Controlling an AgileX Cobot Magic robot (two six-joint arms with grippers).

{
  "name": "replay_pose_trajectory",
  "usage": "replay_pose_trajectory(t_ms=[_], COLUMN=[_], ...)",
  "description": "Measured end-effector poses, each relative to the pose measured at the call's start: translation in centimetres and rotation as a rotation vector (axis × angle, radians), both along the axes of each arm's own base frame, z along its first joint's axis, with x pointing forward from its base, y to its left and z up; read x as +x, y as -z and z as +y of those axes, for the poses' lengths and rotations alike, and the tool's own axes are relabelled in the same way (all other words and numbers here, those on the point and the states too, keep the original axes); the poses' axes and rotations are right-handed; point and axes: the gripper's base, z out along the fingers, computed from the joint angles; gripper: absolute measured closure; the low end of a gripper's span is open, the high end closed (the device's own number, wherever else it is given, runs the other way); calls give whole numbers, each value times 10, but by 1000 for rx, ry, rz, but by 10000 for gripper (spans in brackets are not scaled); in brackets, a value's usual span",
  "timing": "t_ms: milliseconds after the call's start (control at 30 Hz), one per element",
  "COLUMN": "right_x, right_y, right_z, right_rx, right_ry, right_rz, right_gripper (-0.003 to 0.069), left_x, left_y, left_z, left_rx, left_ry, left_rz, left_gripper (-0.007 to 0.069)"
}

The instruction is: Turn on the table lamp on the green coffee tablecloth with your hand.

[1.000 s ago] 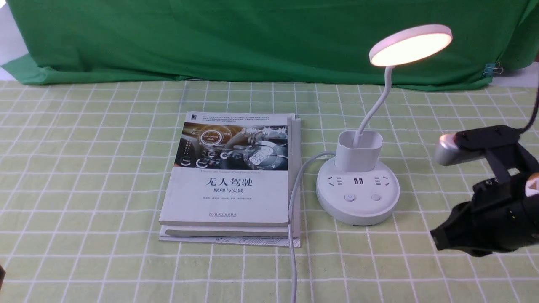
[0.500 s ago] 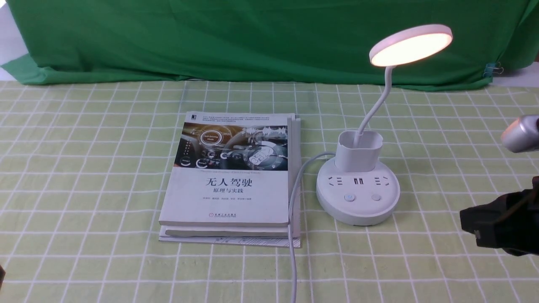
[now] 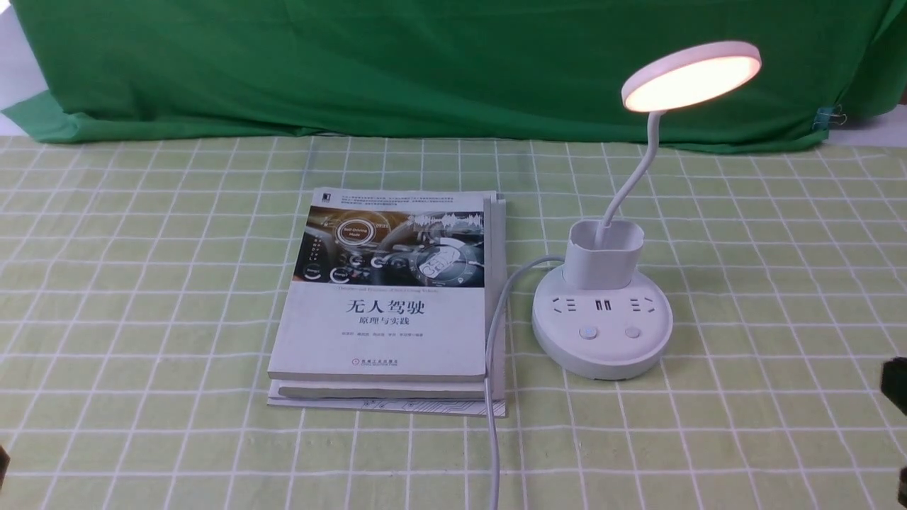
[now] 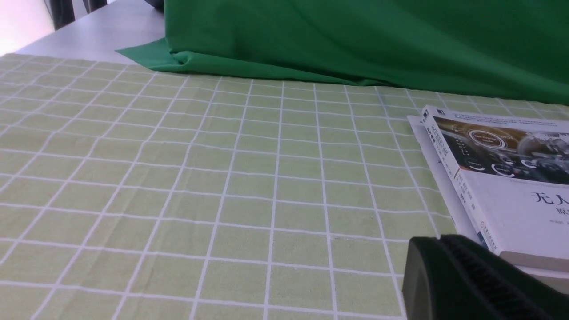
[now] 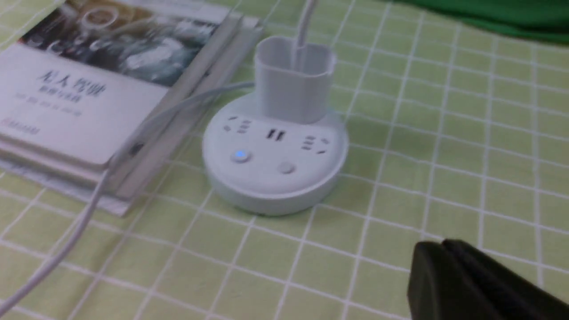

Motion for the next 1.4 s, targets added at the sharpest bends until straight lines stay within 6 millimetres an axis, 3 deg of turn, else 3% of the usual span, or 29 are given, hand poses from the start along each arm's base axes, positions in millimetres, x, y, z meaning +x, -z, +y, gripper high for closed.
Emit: replay_pose_trajectory(t_ms=[167,267,633,1400], right_x=[-30,-38,-54,-55], right_y=[49,61,64,65], right_z=[-20,-23,-24,-24], right_rx=[-24,-46,-67,-66], right_ry=[151,183,201,197], right_rz=[-176,-225,-270,-251], right_gripper=[629,629,627,592], left_x=[0,0,0,0], left_y=[0,0,0,0], left_z=[0,0,0,0], left_rx=[0,0,0,0], left_ry=[0,0,0,0], left_rz=[0,0,1,1], left_gripper=[622,622,622,622])
